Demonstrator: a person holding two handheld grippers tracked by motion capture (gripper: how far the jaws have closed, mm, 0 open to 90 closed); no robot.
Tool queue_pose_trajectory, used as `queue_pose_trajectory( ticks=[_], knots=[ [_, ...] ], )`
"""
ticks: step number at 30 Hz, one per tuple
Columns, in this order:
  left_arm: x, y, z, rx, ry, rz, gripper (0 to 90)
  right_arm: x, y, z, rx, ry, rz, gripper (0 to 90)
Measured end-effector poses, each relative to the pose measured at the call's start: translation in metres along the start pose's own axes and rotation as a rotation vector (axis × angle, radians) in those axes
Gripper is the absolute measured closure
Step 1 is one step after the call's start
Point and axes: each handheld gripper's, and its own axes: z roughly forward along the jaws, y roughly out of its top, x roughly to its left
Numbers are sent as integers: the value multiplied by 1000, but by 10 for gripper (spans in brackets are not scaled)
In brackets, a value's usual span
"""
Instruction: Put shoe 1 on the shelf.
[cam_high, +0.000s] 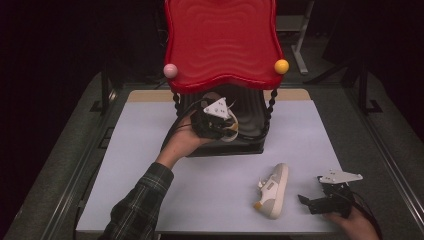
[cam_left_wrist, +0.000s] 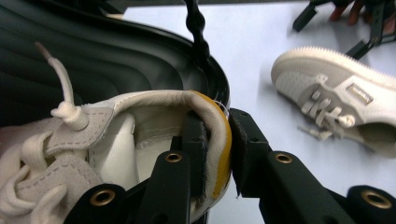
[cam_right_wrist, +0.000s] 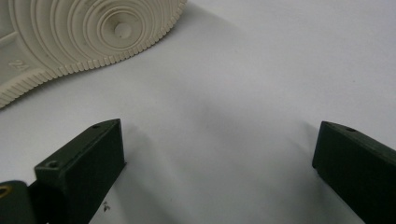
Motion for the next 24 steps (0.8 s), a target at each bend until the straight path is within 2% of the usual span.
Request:
queue_pose_trajectory(
  ticks=[4,5,6,8,9,11,12,13,14,16,18,21,23,24],
  knots=[
    [0,-4,-1,-15,-6,-43,761,0,0,0,0,0,0,14],
    [-1,-3,-2,-13,3,-44,747,0,0,0,0,0,0,14],
    [-2,-2,-3,-22,13,-49,693,0,0,0,2,0,0,14],
    [-3,0,-9,-42,24,-60,672,0,0,0,3,1,0,14],
    [-6,2,-16,-60,45,-78,642,0,1,0,8,-2,9,15],
    [-8,2,-19,-67,54,-88,624,1,2,0,17,-9,16,20],
    [-12,3,-27,-86,77,-105,622,1,4,-1,32,-11,22,32],
    [-12,3,-27,-86,77,-105,623,1,4,-1,32,-11,22,32],
    [-14,2,-31,-108,80,-113,623,1,6,-2,49,-13,27,60],
    [-19,-1,-38,-128,86,-140,626,0,11,-5,82,-33,48,189],
    [-23,-5,-44,-133,92,-157,661,-2,15,-11,106,-40,67,404],
    [-26,-15,-50,-131,89,-184,766,-4,21,-18,76,20,91,617],
    [-27,-22,-53,-119,97,-212,843,-4,27,-23,28,64,85,721],
    [-28,-29,-55,-116,94,-229,900,-2,36,-26,-11,109,79,823]
  ],
)
